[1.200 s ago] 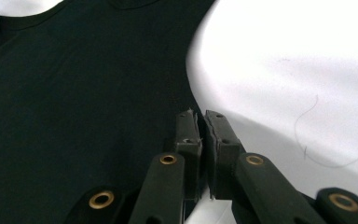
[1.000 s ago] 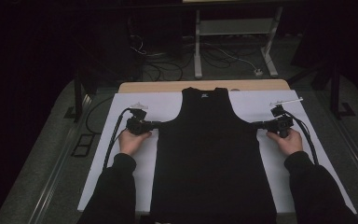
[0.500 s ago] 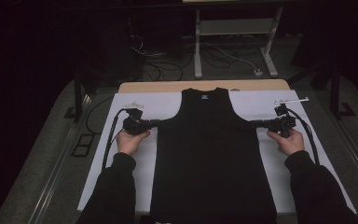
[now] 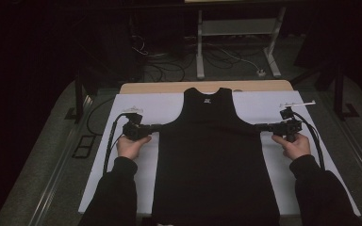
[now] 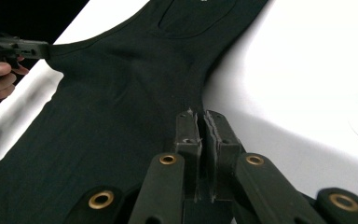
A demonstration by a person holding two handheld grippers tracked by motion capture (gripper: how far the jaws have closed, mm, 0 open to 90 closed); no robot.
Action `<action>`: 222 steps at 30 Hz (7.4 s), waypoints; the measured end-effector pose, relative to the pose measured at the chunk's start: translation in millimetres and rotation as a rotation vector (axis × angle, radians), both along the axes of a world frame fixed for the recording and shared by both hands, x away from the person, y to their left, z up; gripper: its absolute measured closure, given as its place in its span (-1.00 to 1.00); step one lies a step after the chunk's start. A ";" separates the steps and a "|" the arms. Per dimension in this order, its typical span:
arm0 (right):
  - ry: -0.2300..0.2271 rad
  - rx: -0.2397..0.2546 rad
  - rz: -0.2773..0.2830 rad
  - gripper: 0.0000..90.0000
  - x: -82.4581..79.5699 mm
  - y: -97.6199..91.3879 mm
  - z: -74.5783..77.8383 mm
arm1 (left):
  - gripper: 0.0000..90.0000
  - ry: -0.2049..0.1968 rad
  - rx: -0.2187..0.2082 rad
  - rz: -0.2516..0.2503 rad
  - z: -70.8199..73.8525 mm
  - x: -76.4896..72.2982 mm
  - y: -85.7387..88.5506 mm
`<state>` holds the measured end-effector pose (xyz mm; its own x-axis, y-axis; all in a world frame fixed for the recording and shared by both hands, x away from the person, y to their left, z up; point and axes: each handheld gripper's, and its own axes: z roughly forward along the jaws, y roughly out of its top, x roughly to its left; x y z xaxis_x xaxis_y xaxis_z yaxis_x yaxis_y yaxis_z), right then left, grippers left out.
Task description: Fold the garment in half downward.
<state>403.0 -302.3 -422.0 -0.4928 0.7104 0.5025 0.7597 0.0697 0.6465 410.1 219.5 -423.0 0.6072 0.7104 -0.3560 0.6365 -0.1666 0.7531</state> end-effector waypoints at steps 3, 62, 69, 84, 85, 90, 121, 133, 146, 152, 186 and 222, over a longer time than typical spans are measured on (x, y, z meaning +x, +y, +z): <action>0.005 0.004 -0.004 0.85 -3.0 -2.6 1.4 | 0.93 0.007 -0.014 0.007 0.4 -2.8 2.0; 0.110 -0.038 0.014 0.85 -71.1 -19.3 -2.4 | 0.93 0.149 -0.019 -0.095 -4.4 -70.5 17.7; 0.132 -0.041 0.020 0.85 -77.5 -22.1 -3.9 | 0.93 0.167 -0.010 -0.110 -4.6 -75.6 17.7; 0.177 -0.053 0.048 0.85 -89.2 -19.9 -7.5 | 0.93 0.196 0.012 -0.117 -7.6 -79.8 18.5; 0.179 -0.053 0.050 0.85 -89.8 -19.7 -7.9 | 0.93 0.199 0.016 -0.121 -7.6 -80.1 18.0; 0.193 -0.049 0.056 0.85 -93.8 -19.2 -9.8 | 0.93 0.206 0.027 -0.124 -8.7 -81.4 17.8; 0.214 -0.097 0.080 0.81 -96.0 -8.5 -18.8 | 0.90 0.234 0.114 -0.151 -17.1 -82.5 5.4; 0.140 -0.145 0.058 0.48 -99.7 -7.9 -10.0 | 0.31 0.185 0.137 -0.111 -11.7 -85.9 5.3; 0.073 -0.168 0.045 -0.12 -97.8 -4.9 -5.3 | -0.13 0.172 0.027 -0.045 -3.5 -73.9 7.8; 0.047 -0.157 0.026 -0.39 -91.7 -6.0 -0.7 | -0.43 0.150 0.039 -0.076 -2.3 -71.9 2.8; -0.041 -0.165 0.026 -1.00 -54.4 -10.7 32.1 | -1.00 0.089 0.133 -0.131 24.8 -43.9 -8.7; -0.092 -0.209 0.075 -1.00 -15.3 15.0 61.7 | -1.00 0.067 0.167 -0.190 49.3 -3.4 -32.6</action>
<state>387.7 -287.4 -360.3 -0.5847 0.7542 0.2987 0.6861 0.2633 0.6782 406.7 186.9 -373.7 0.7146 0.6381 -0.2868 0.6291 -0.4069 0.6623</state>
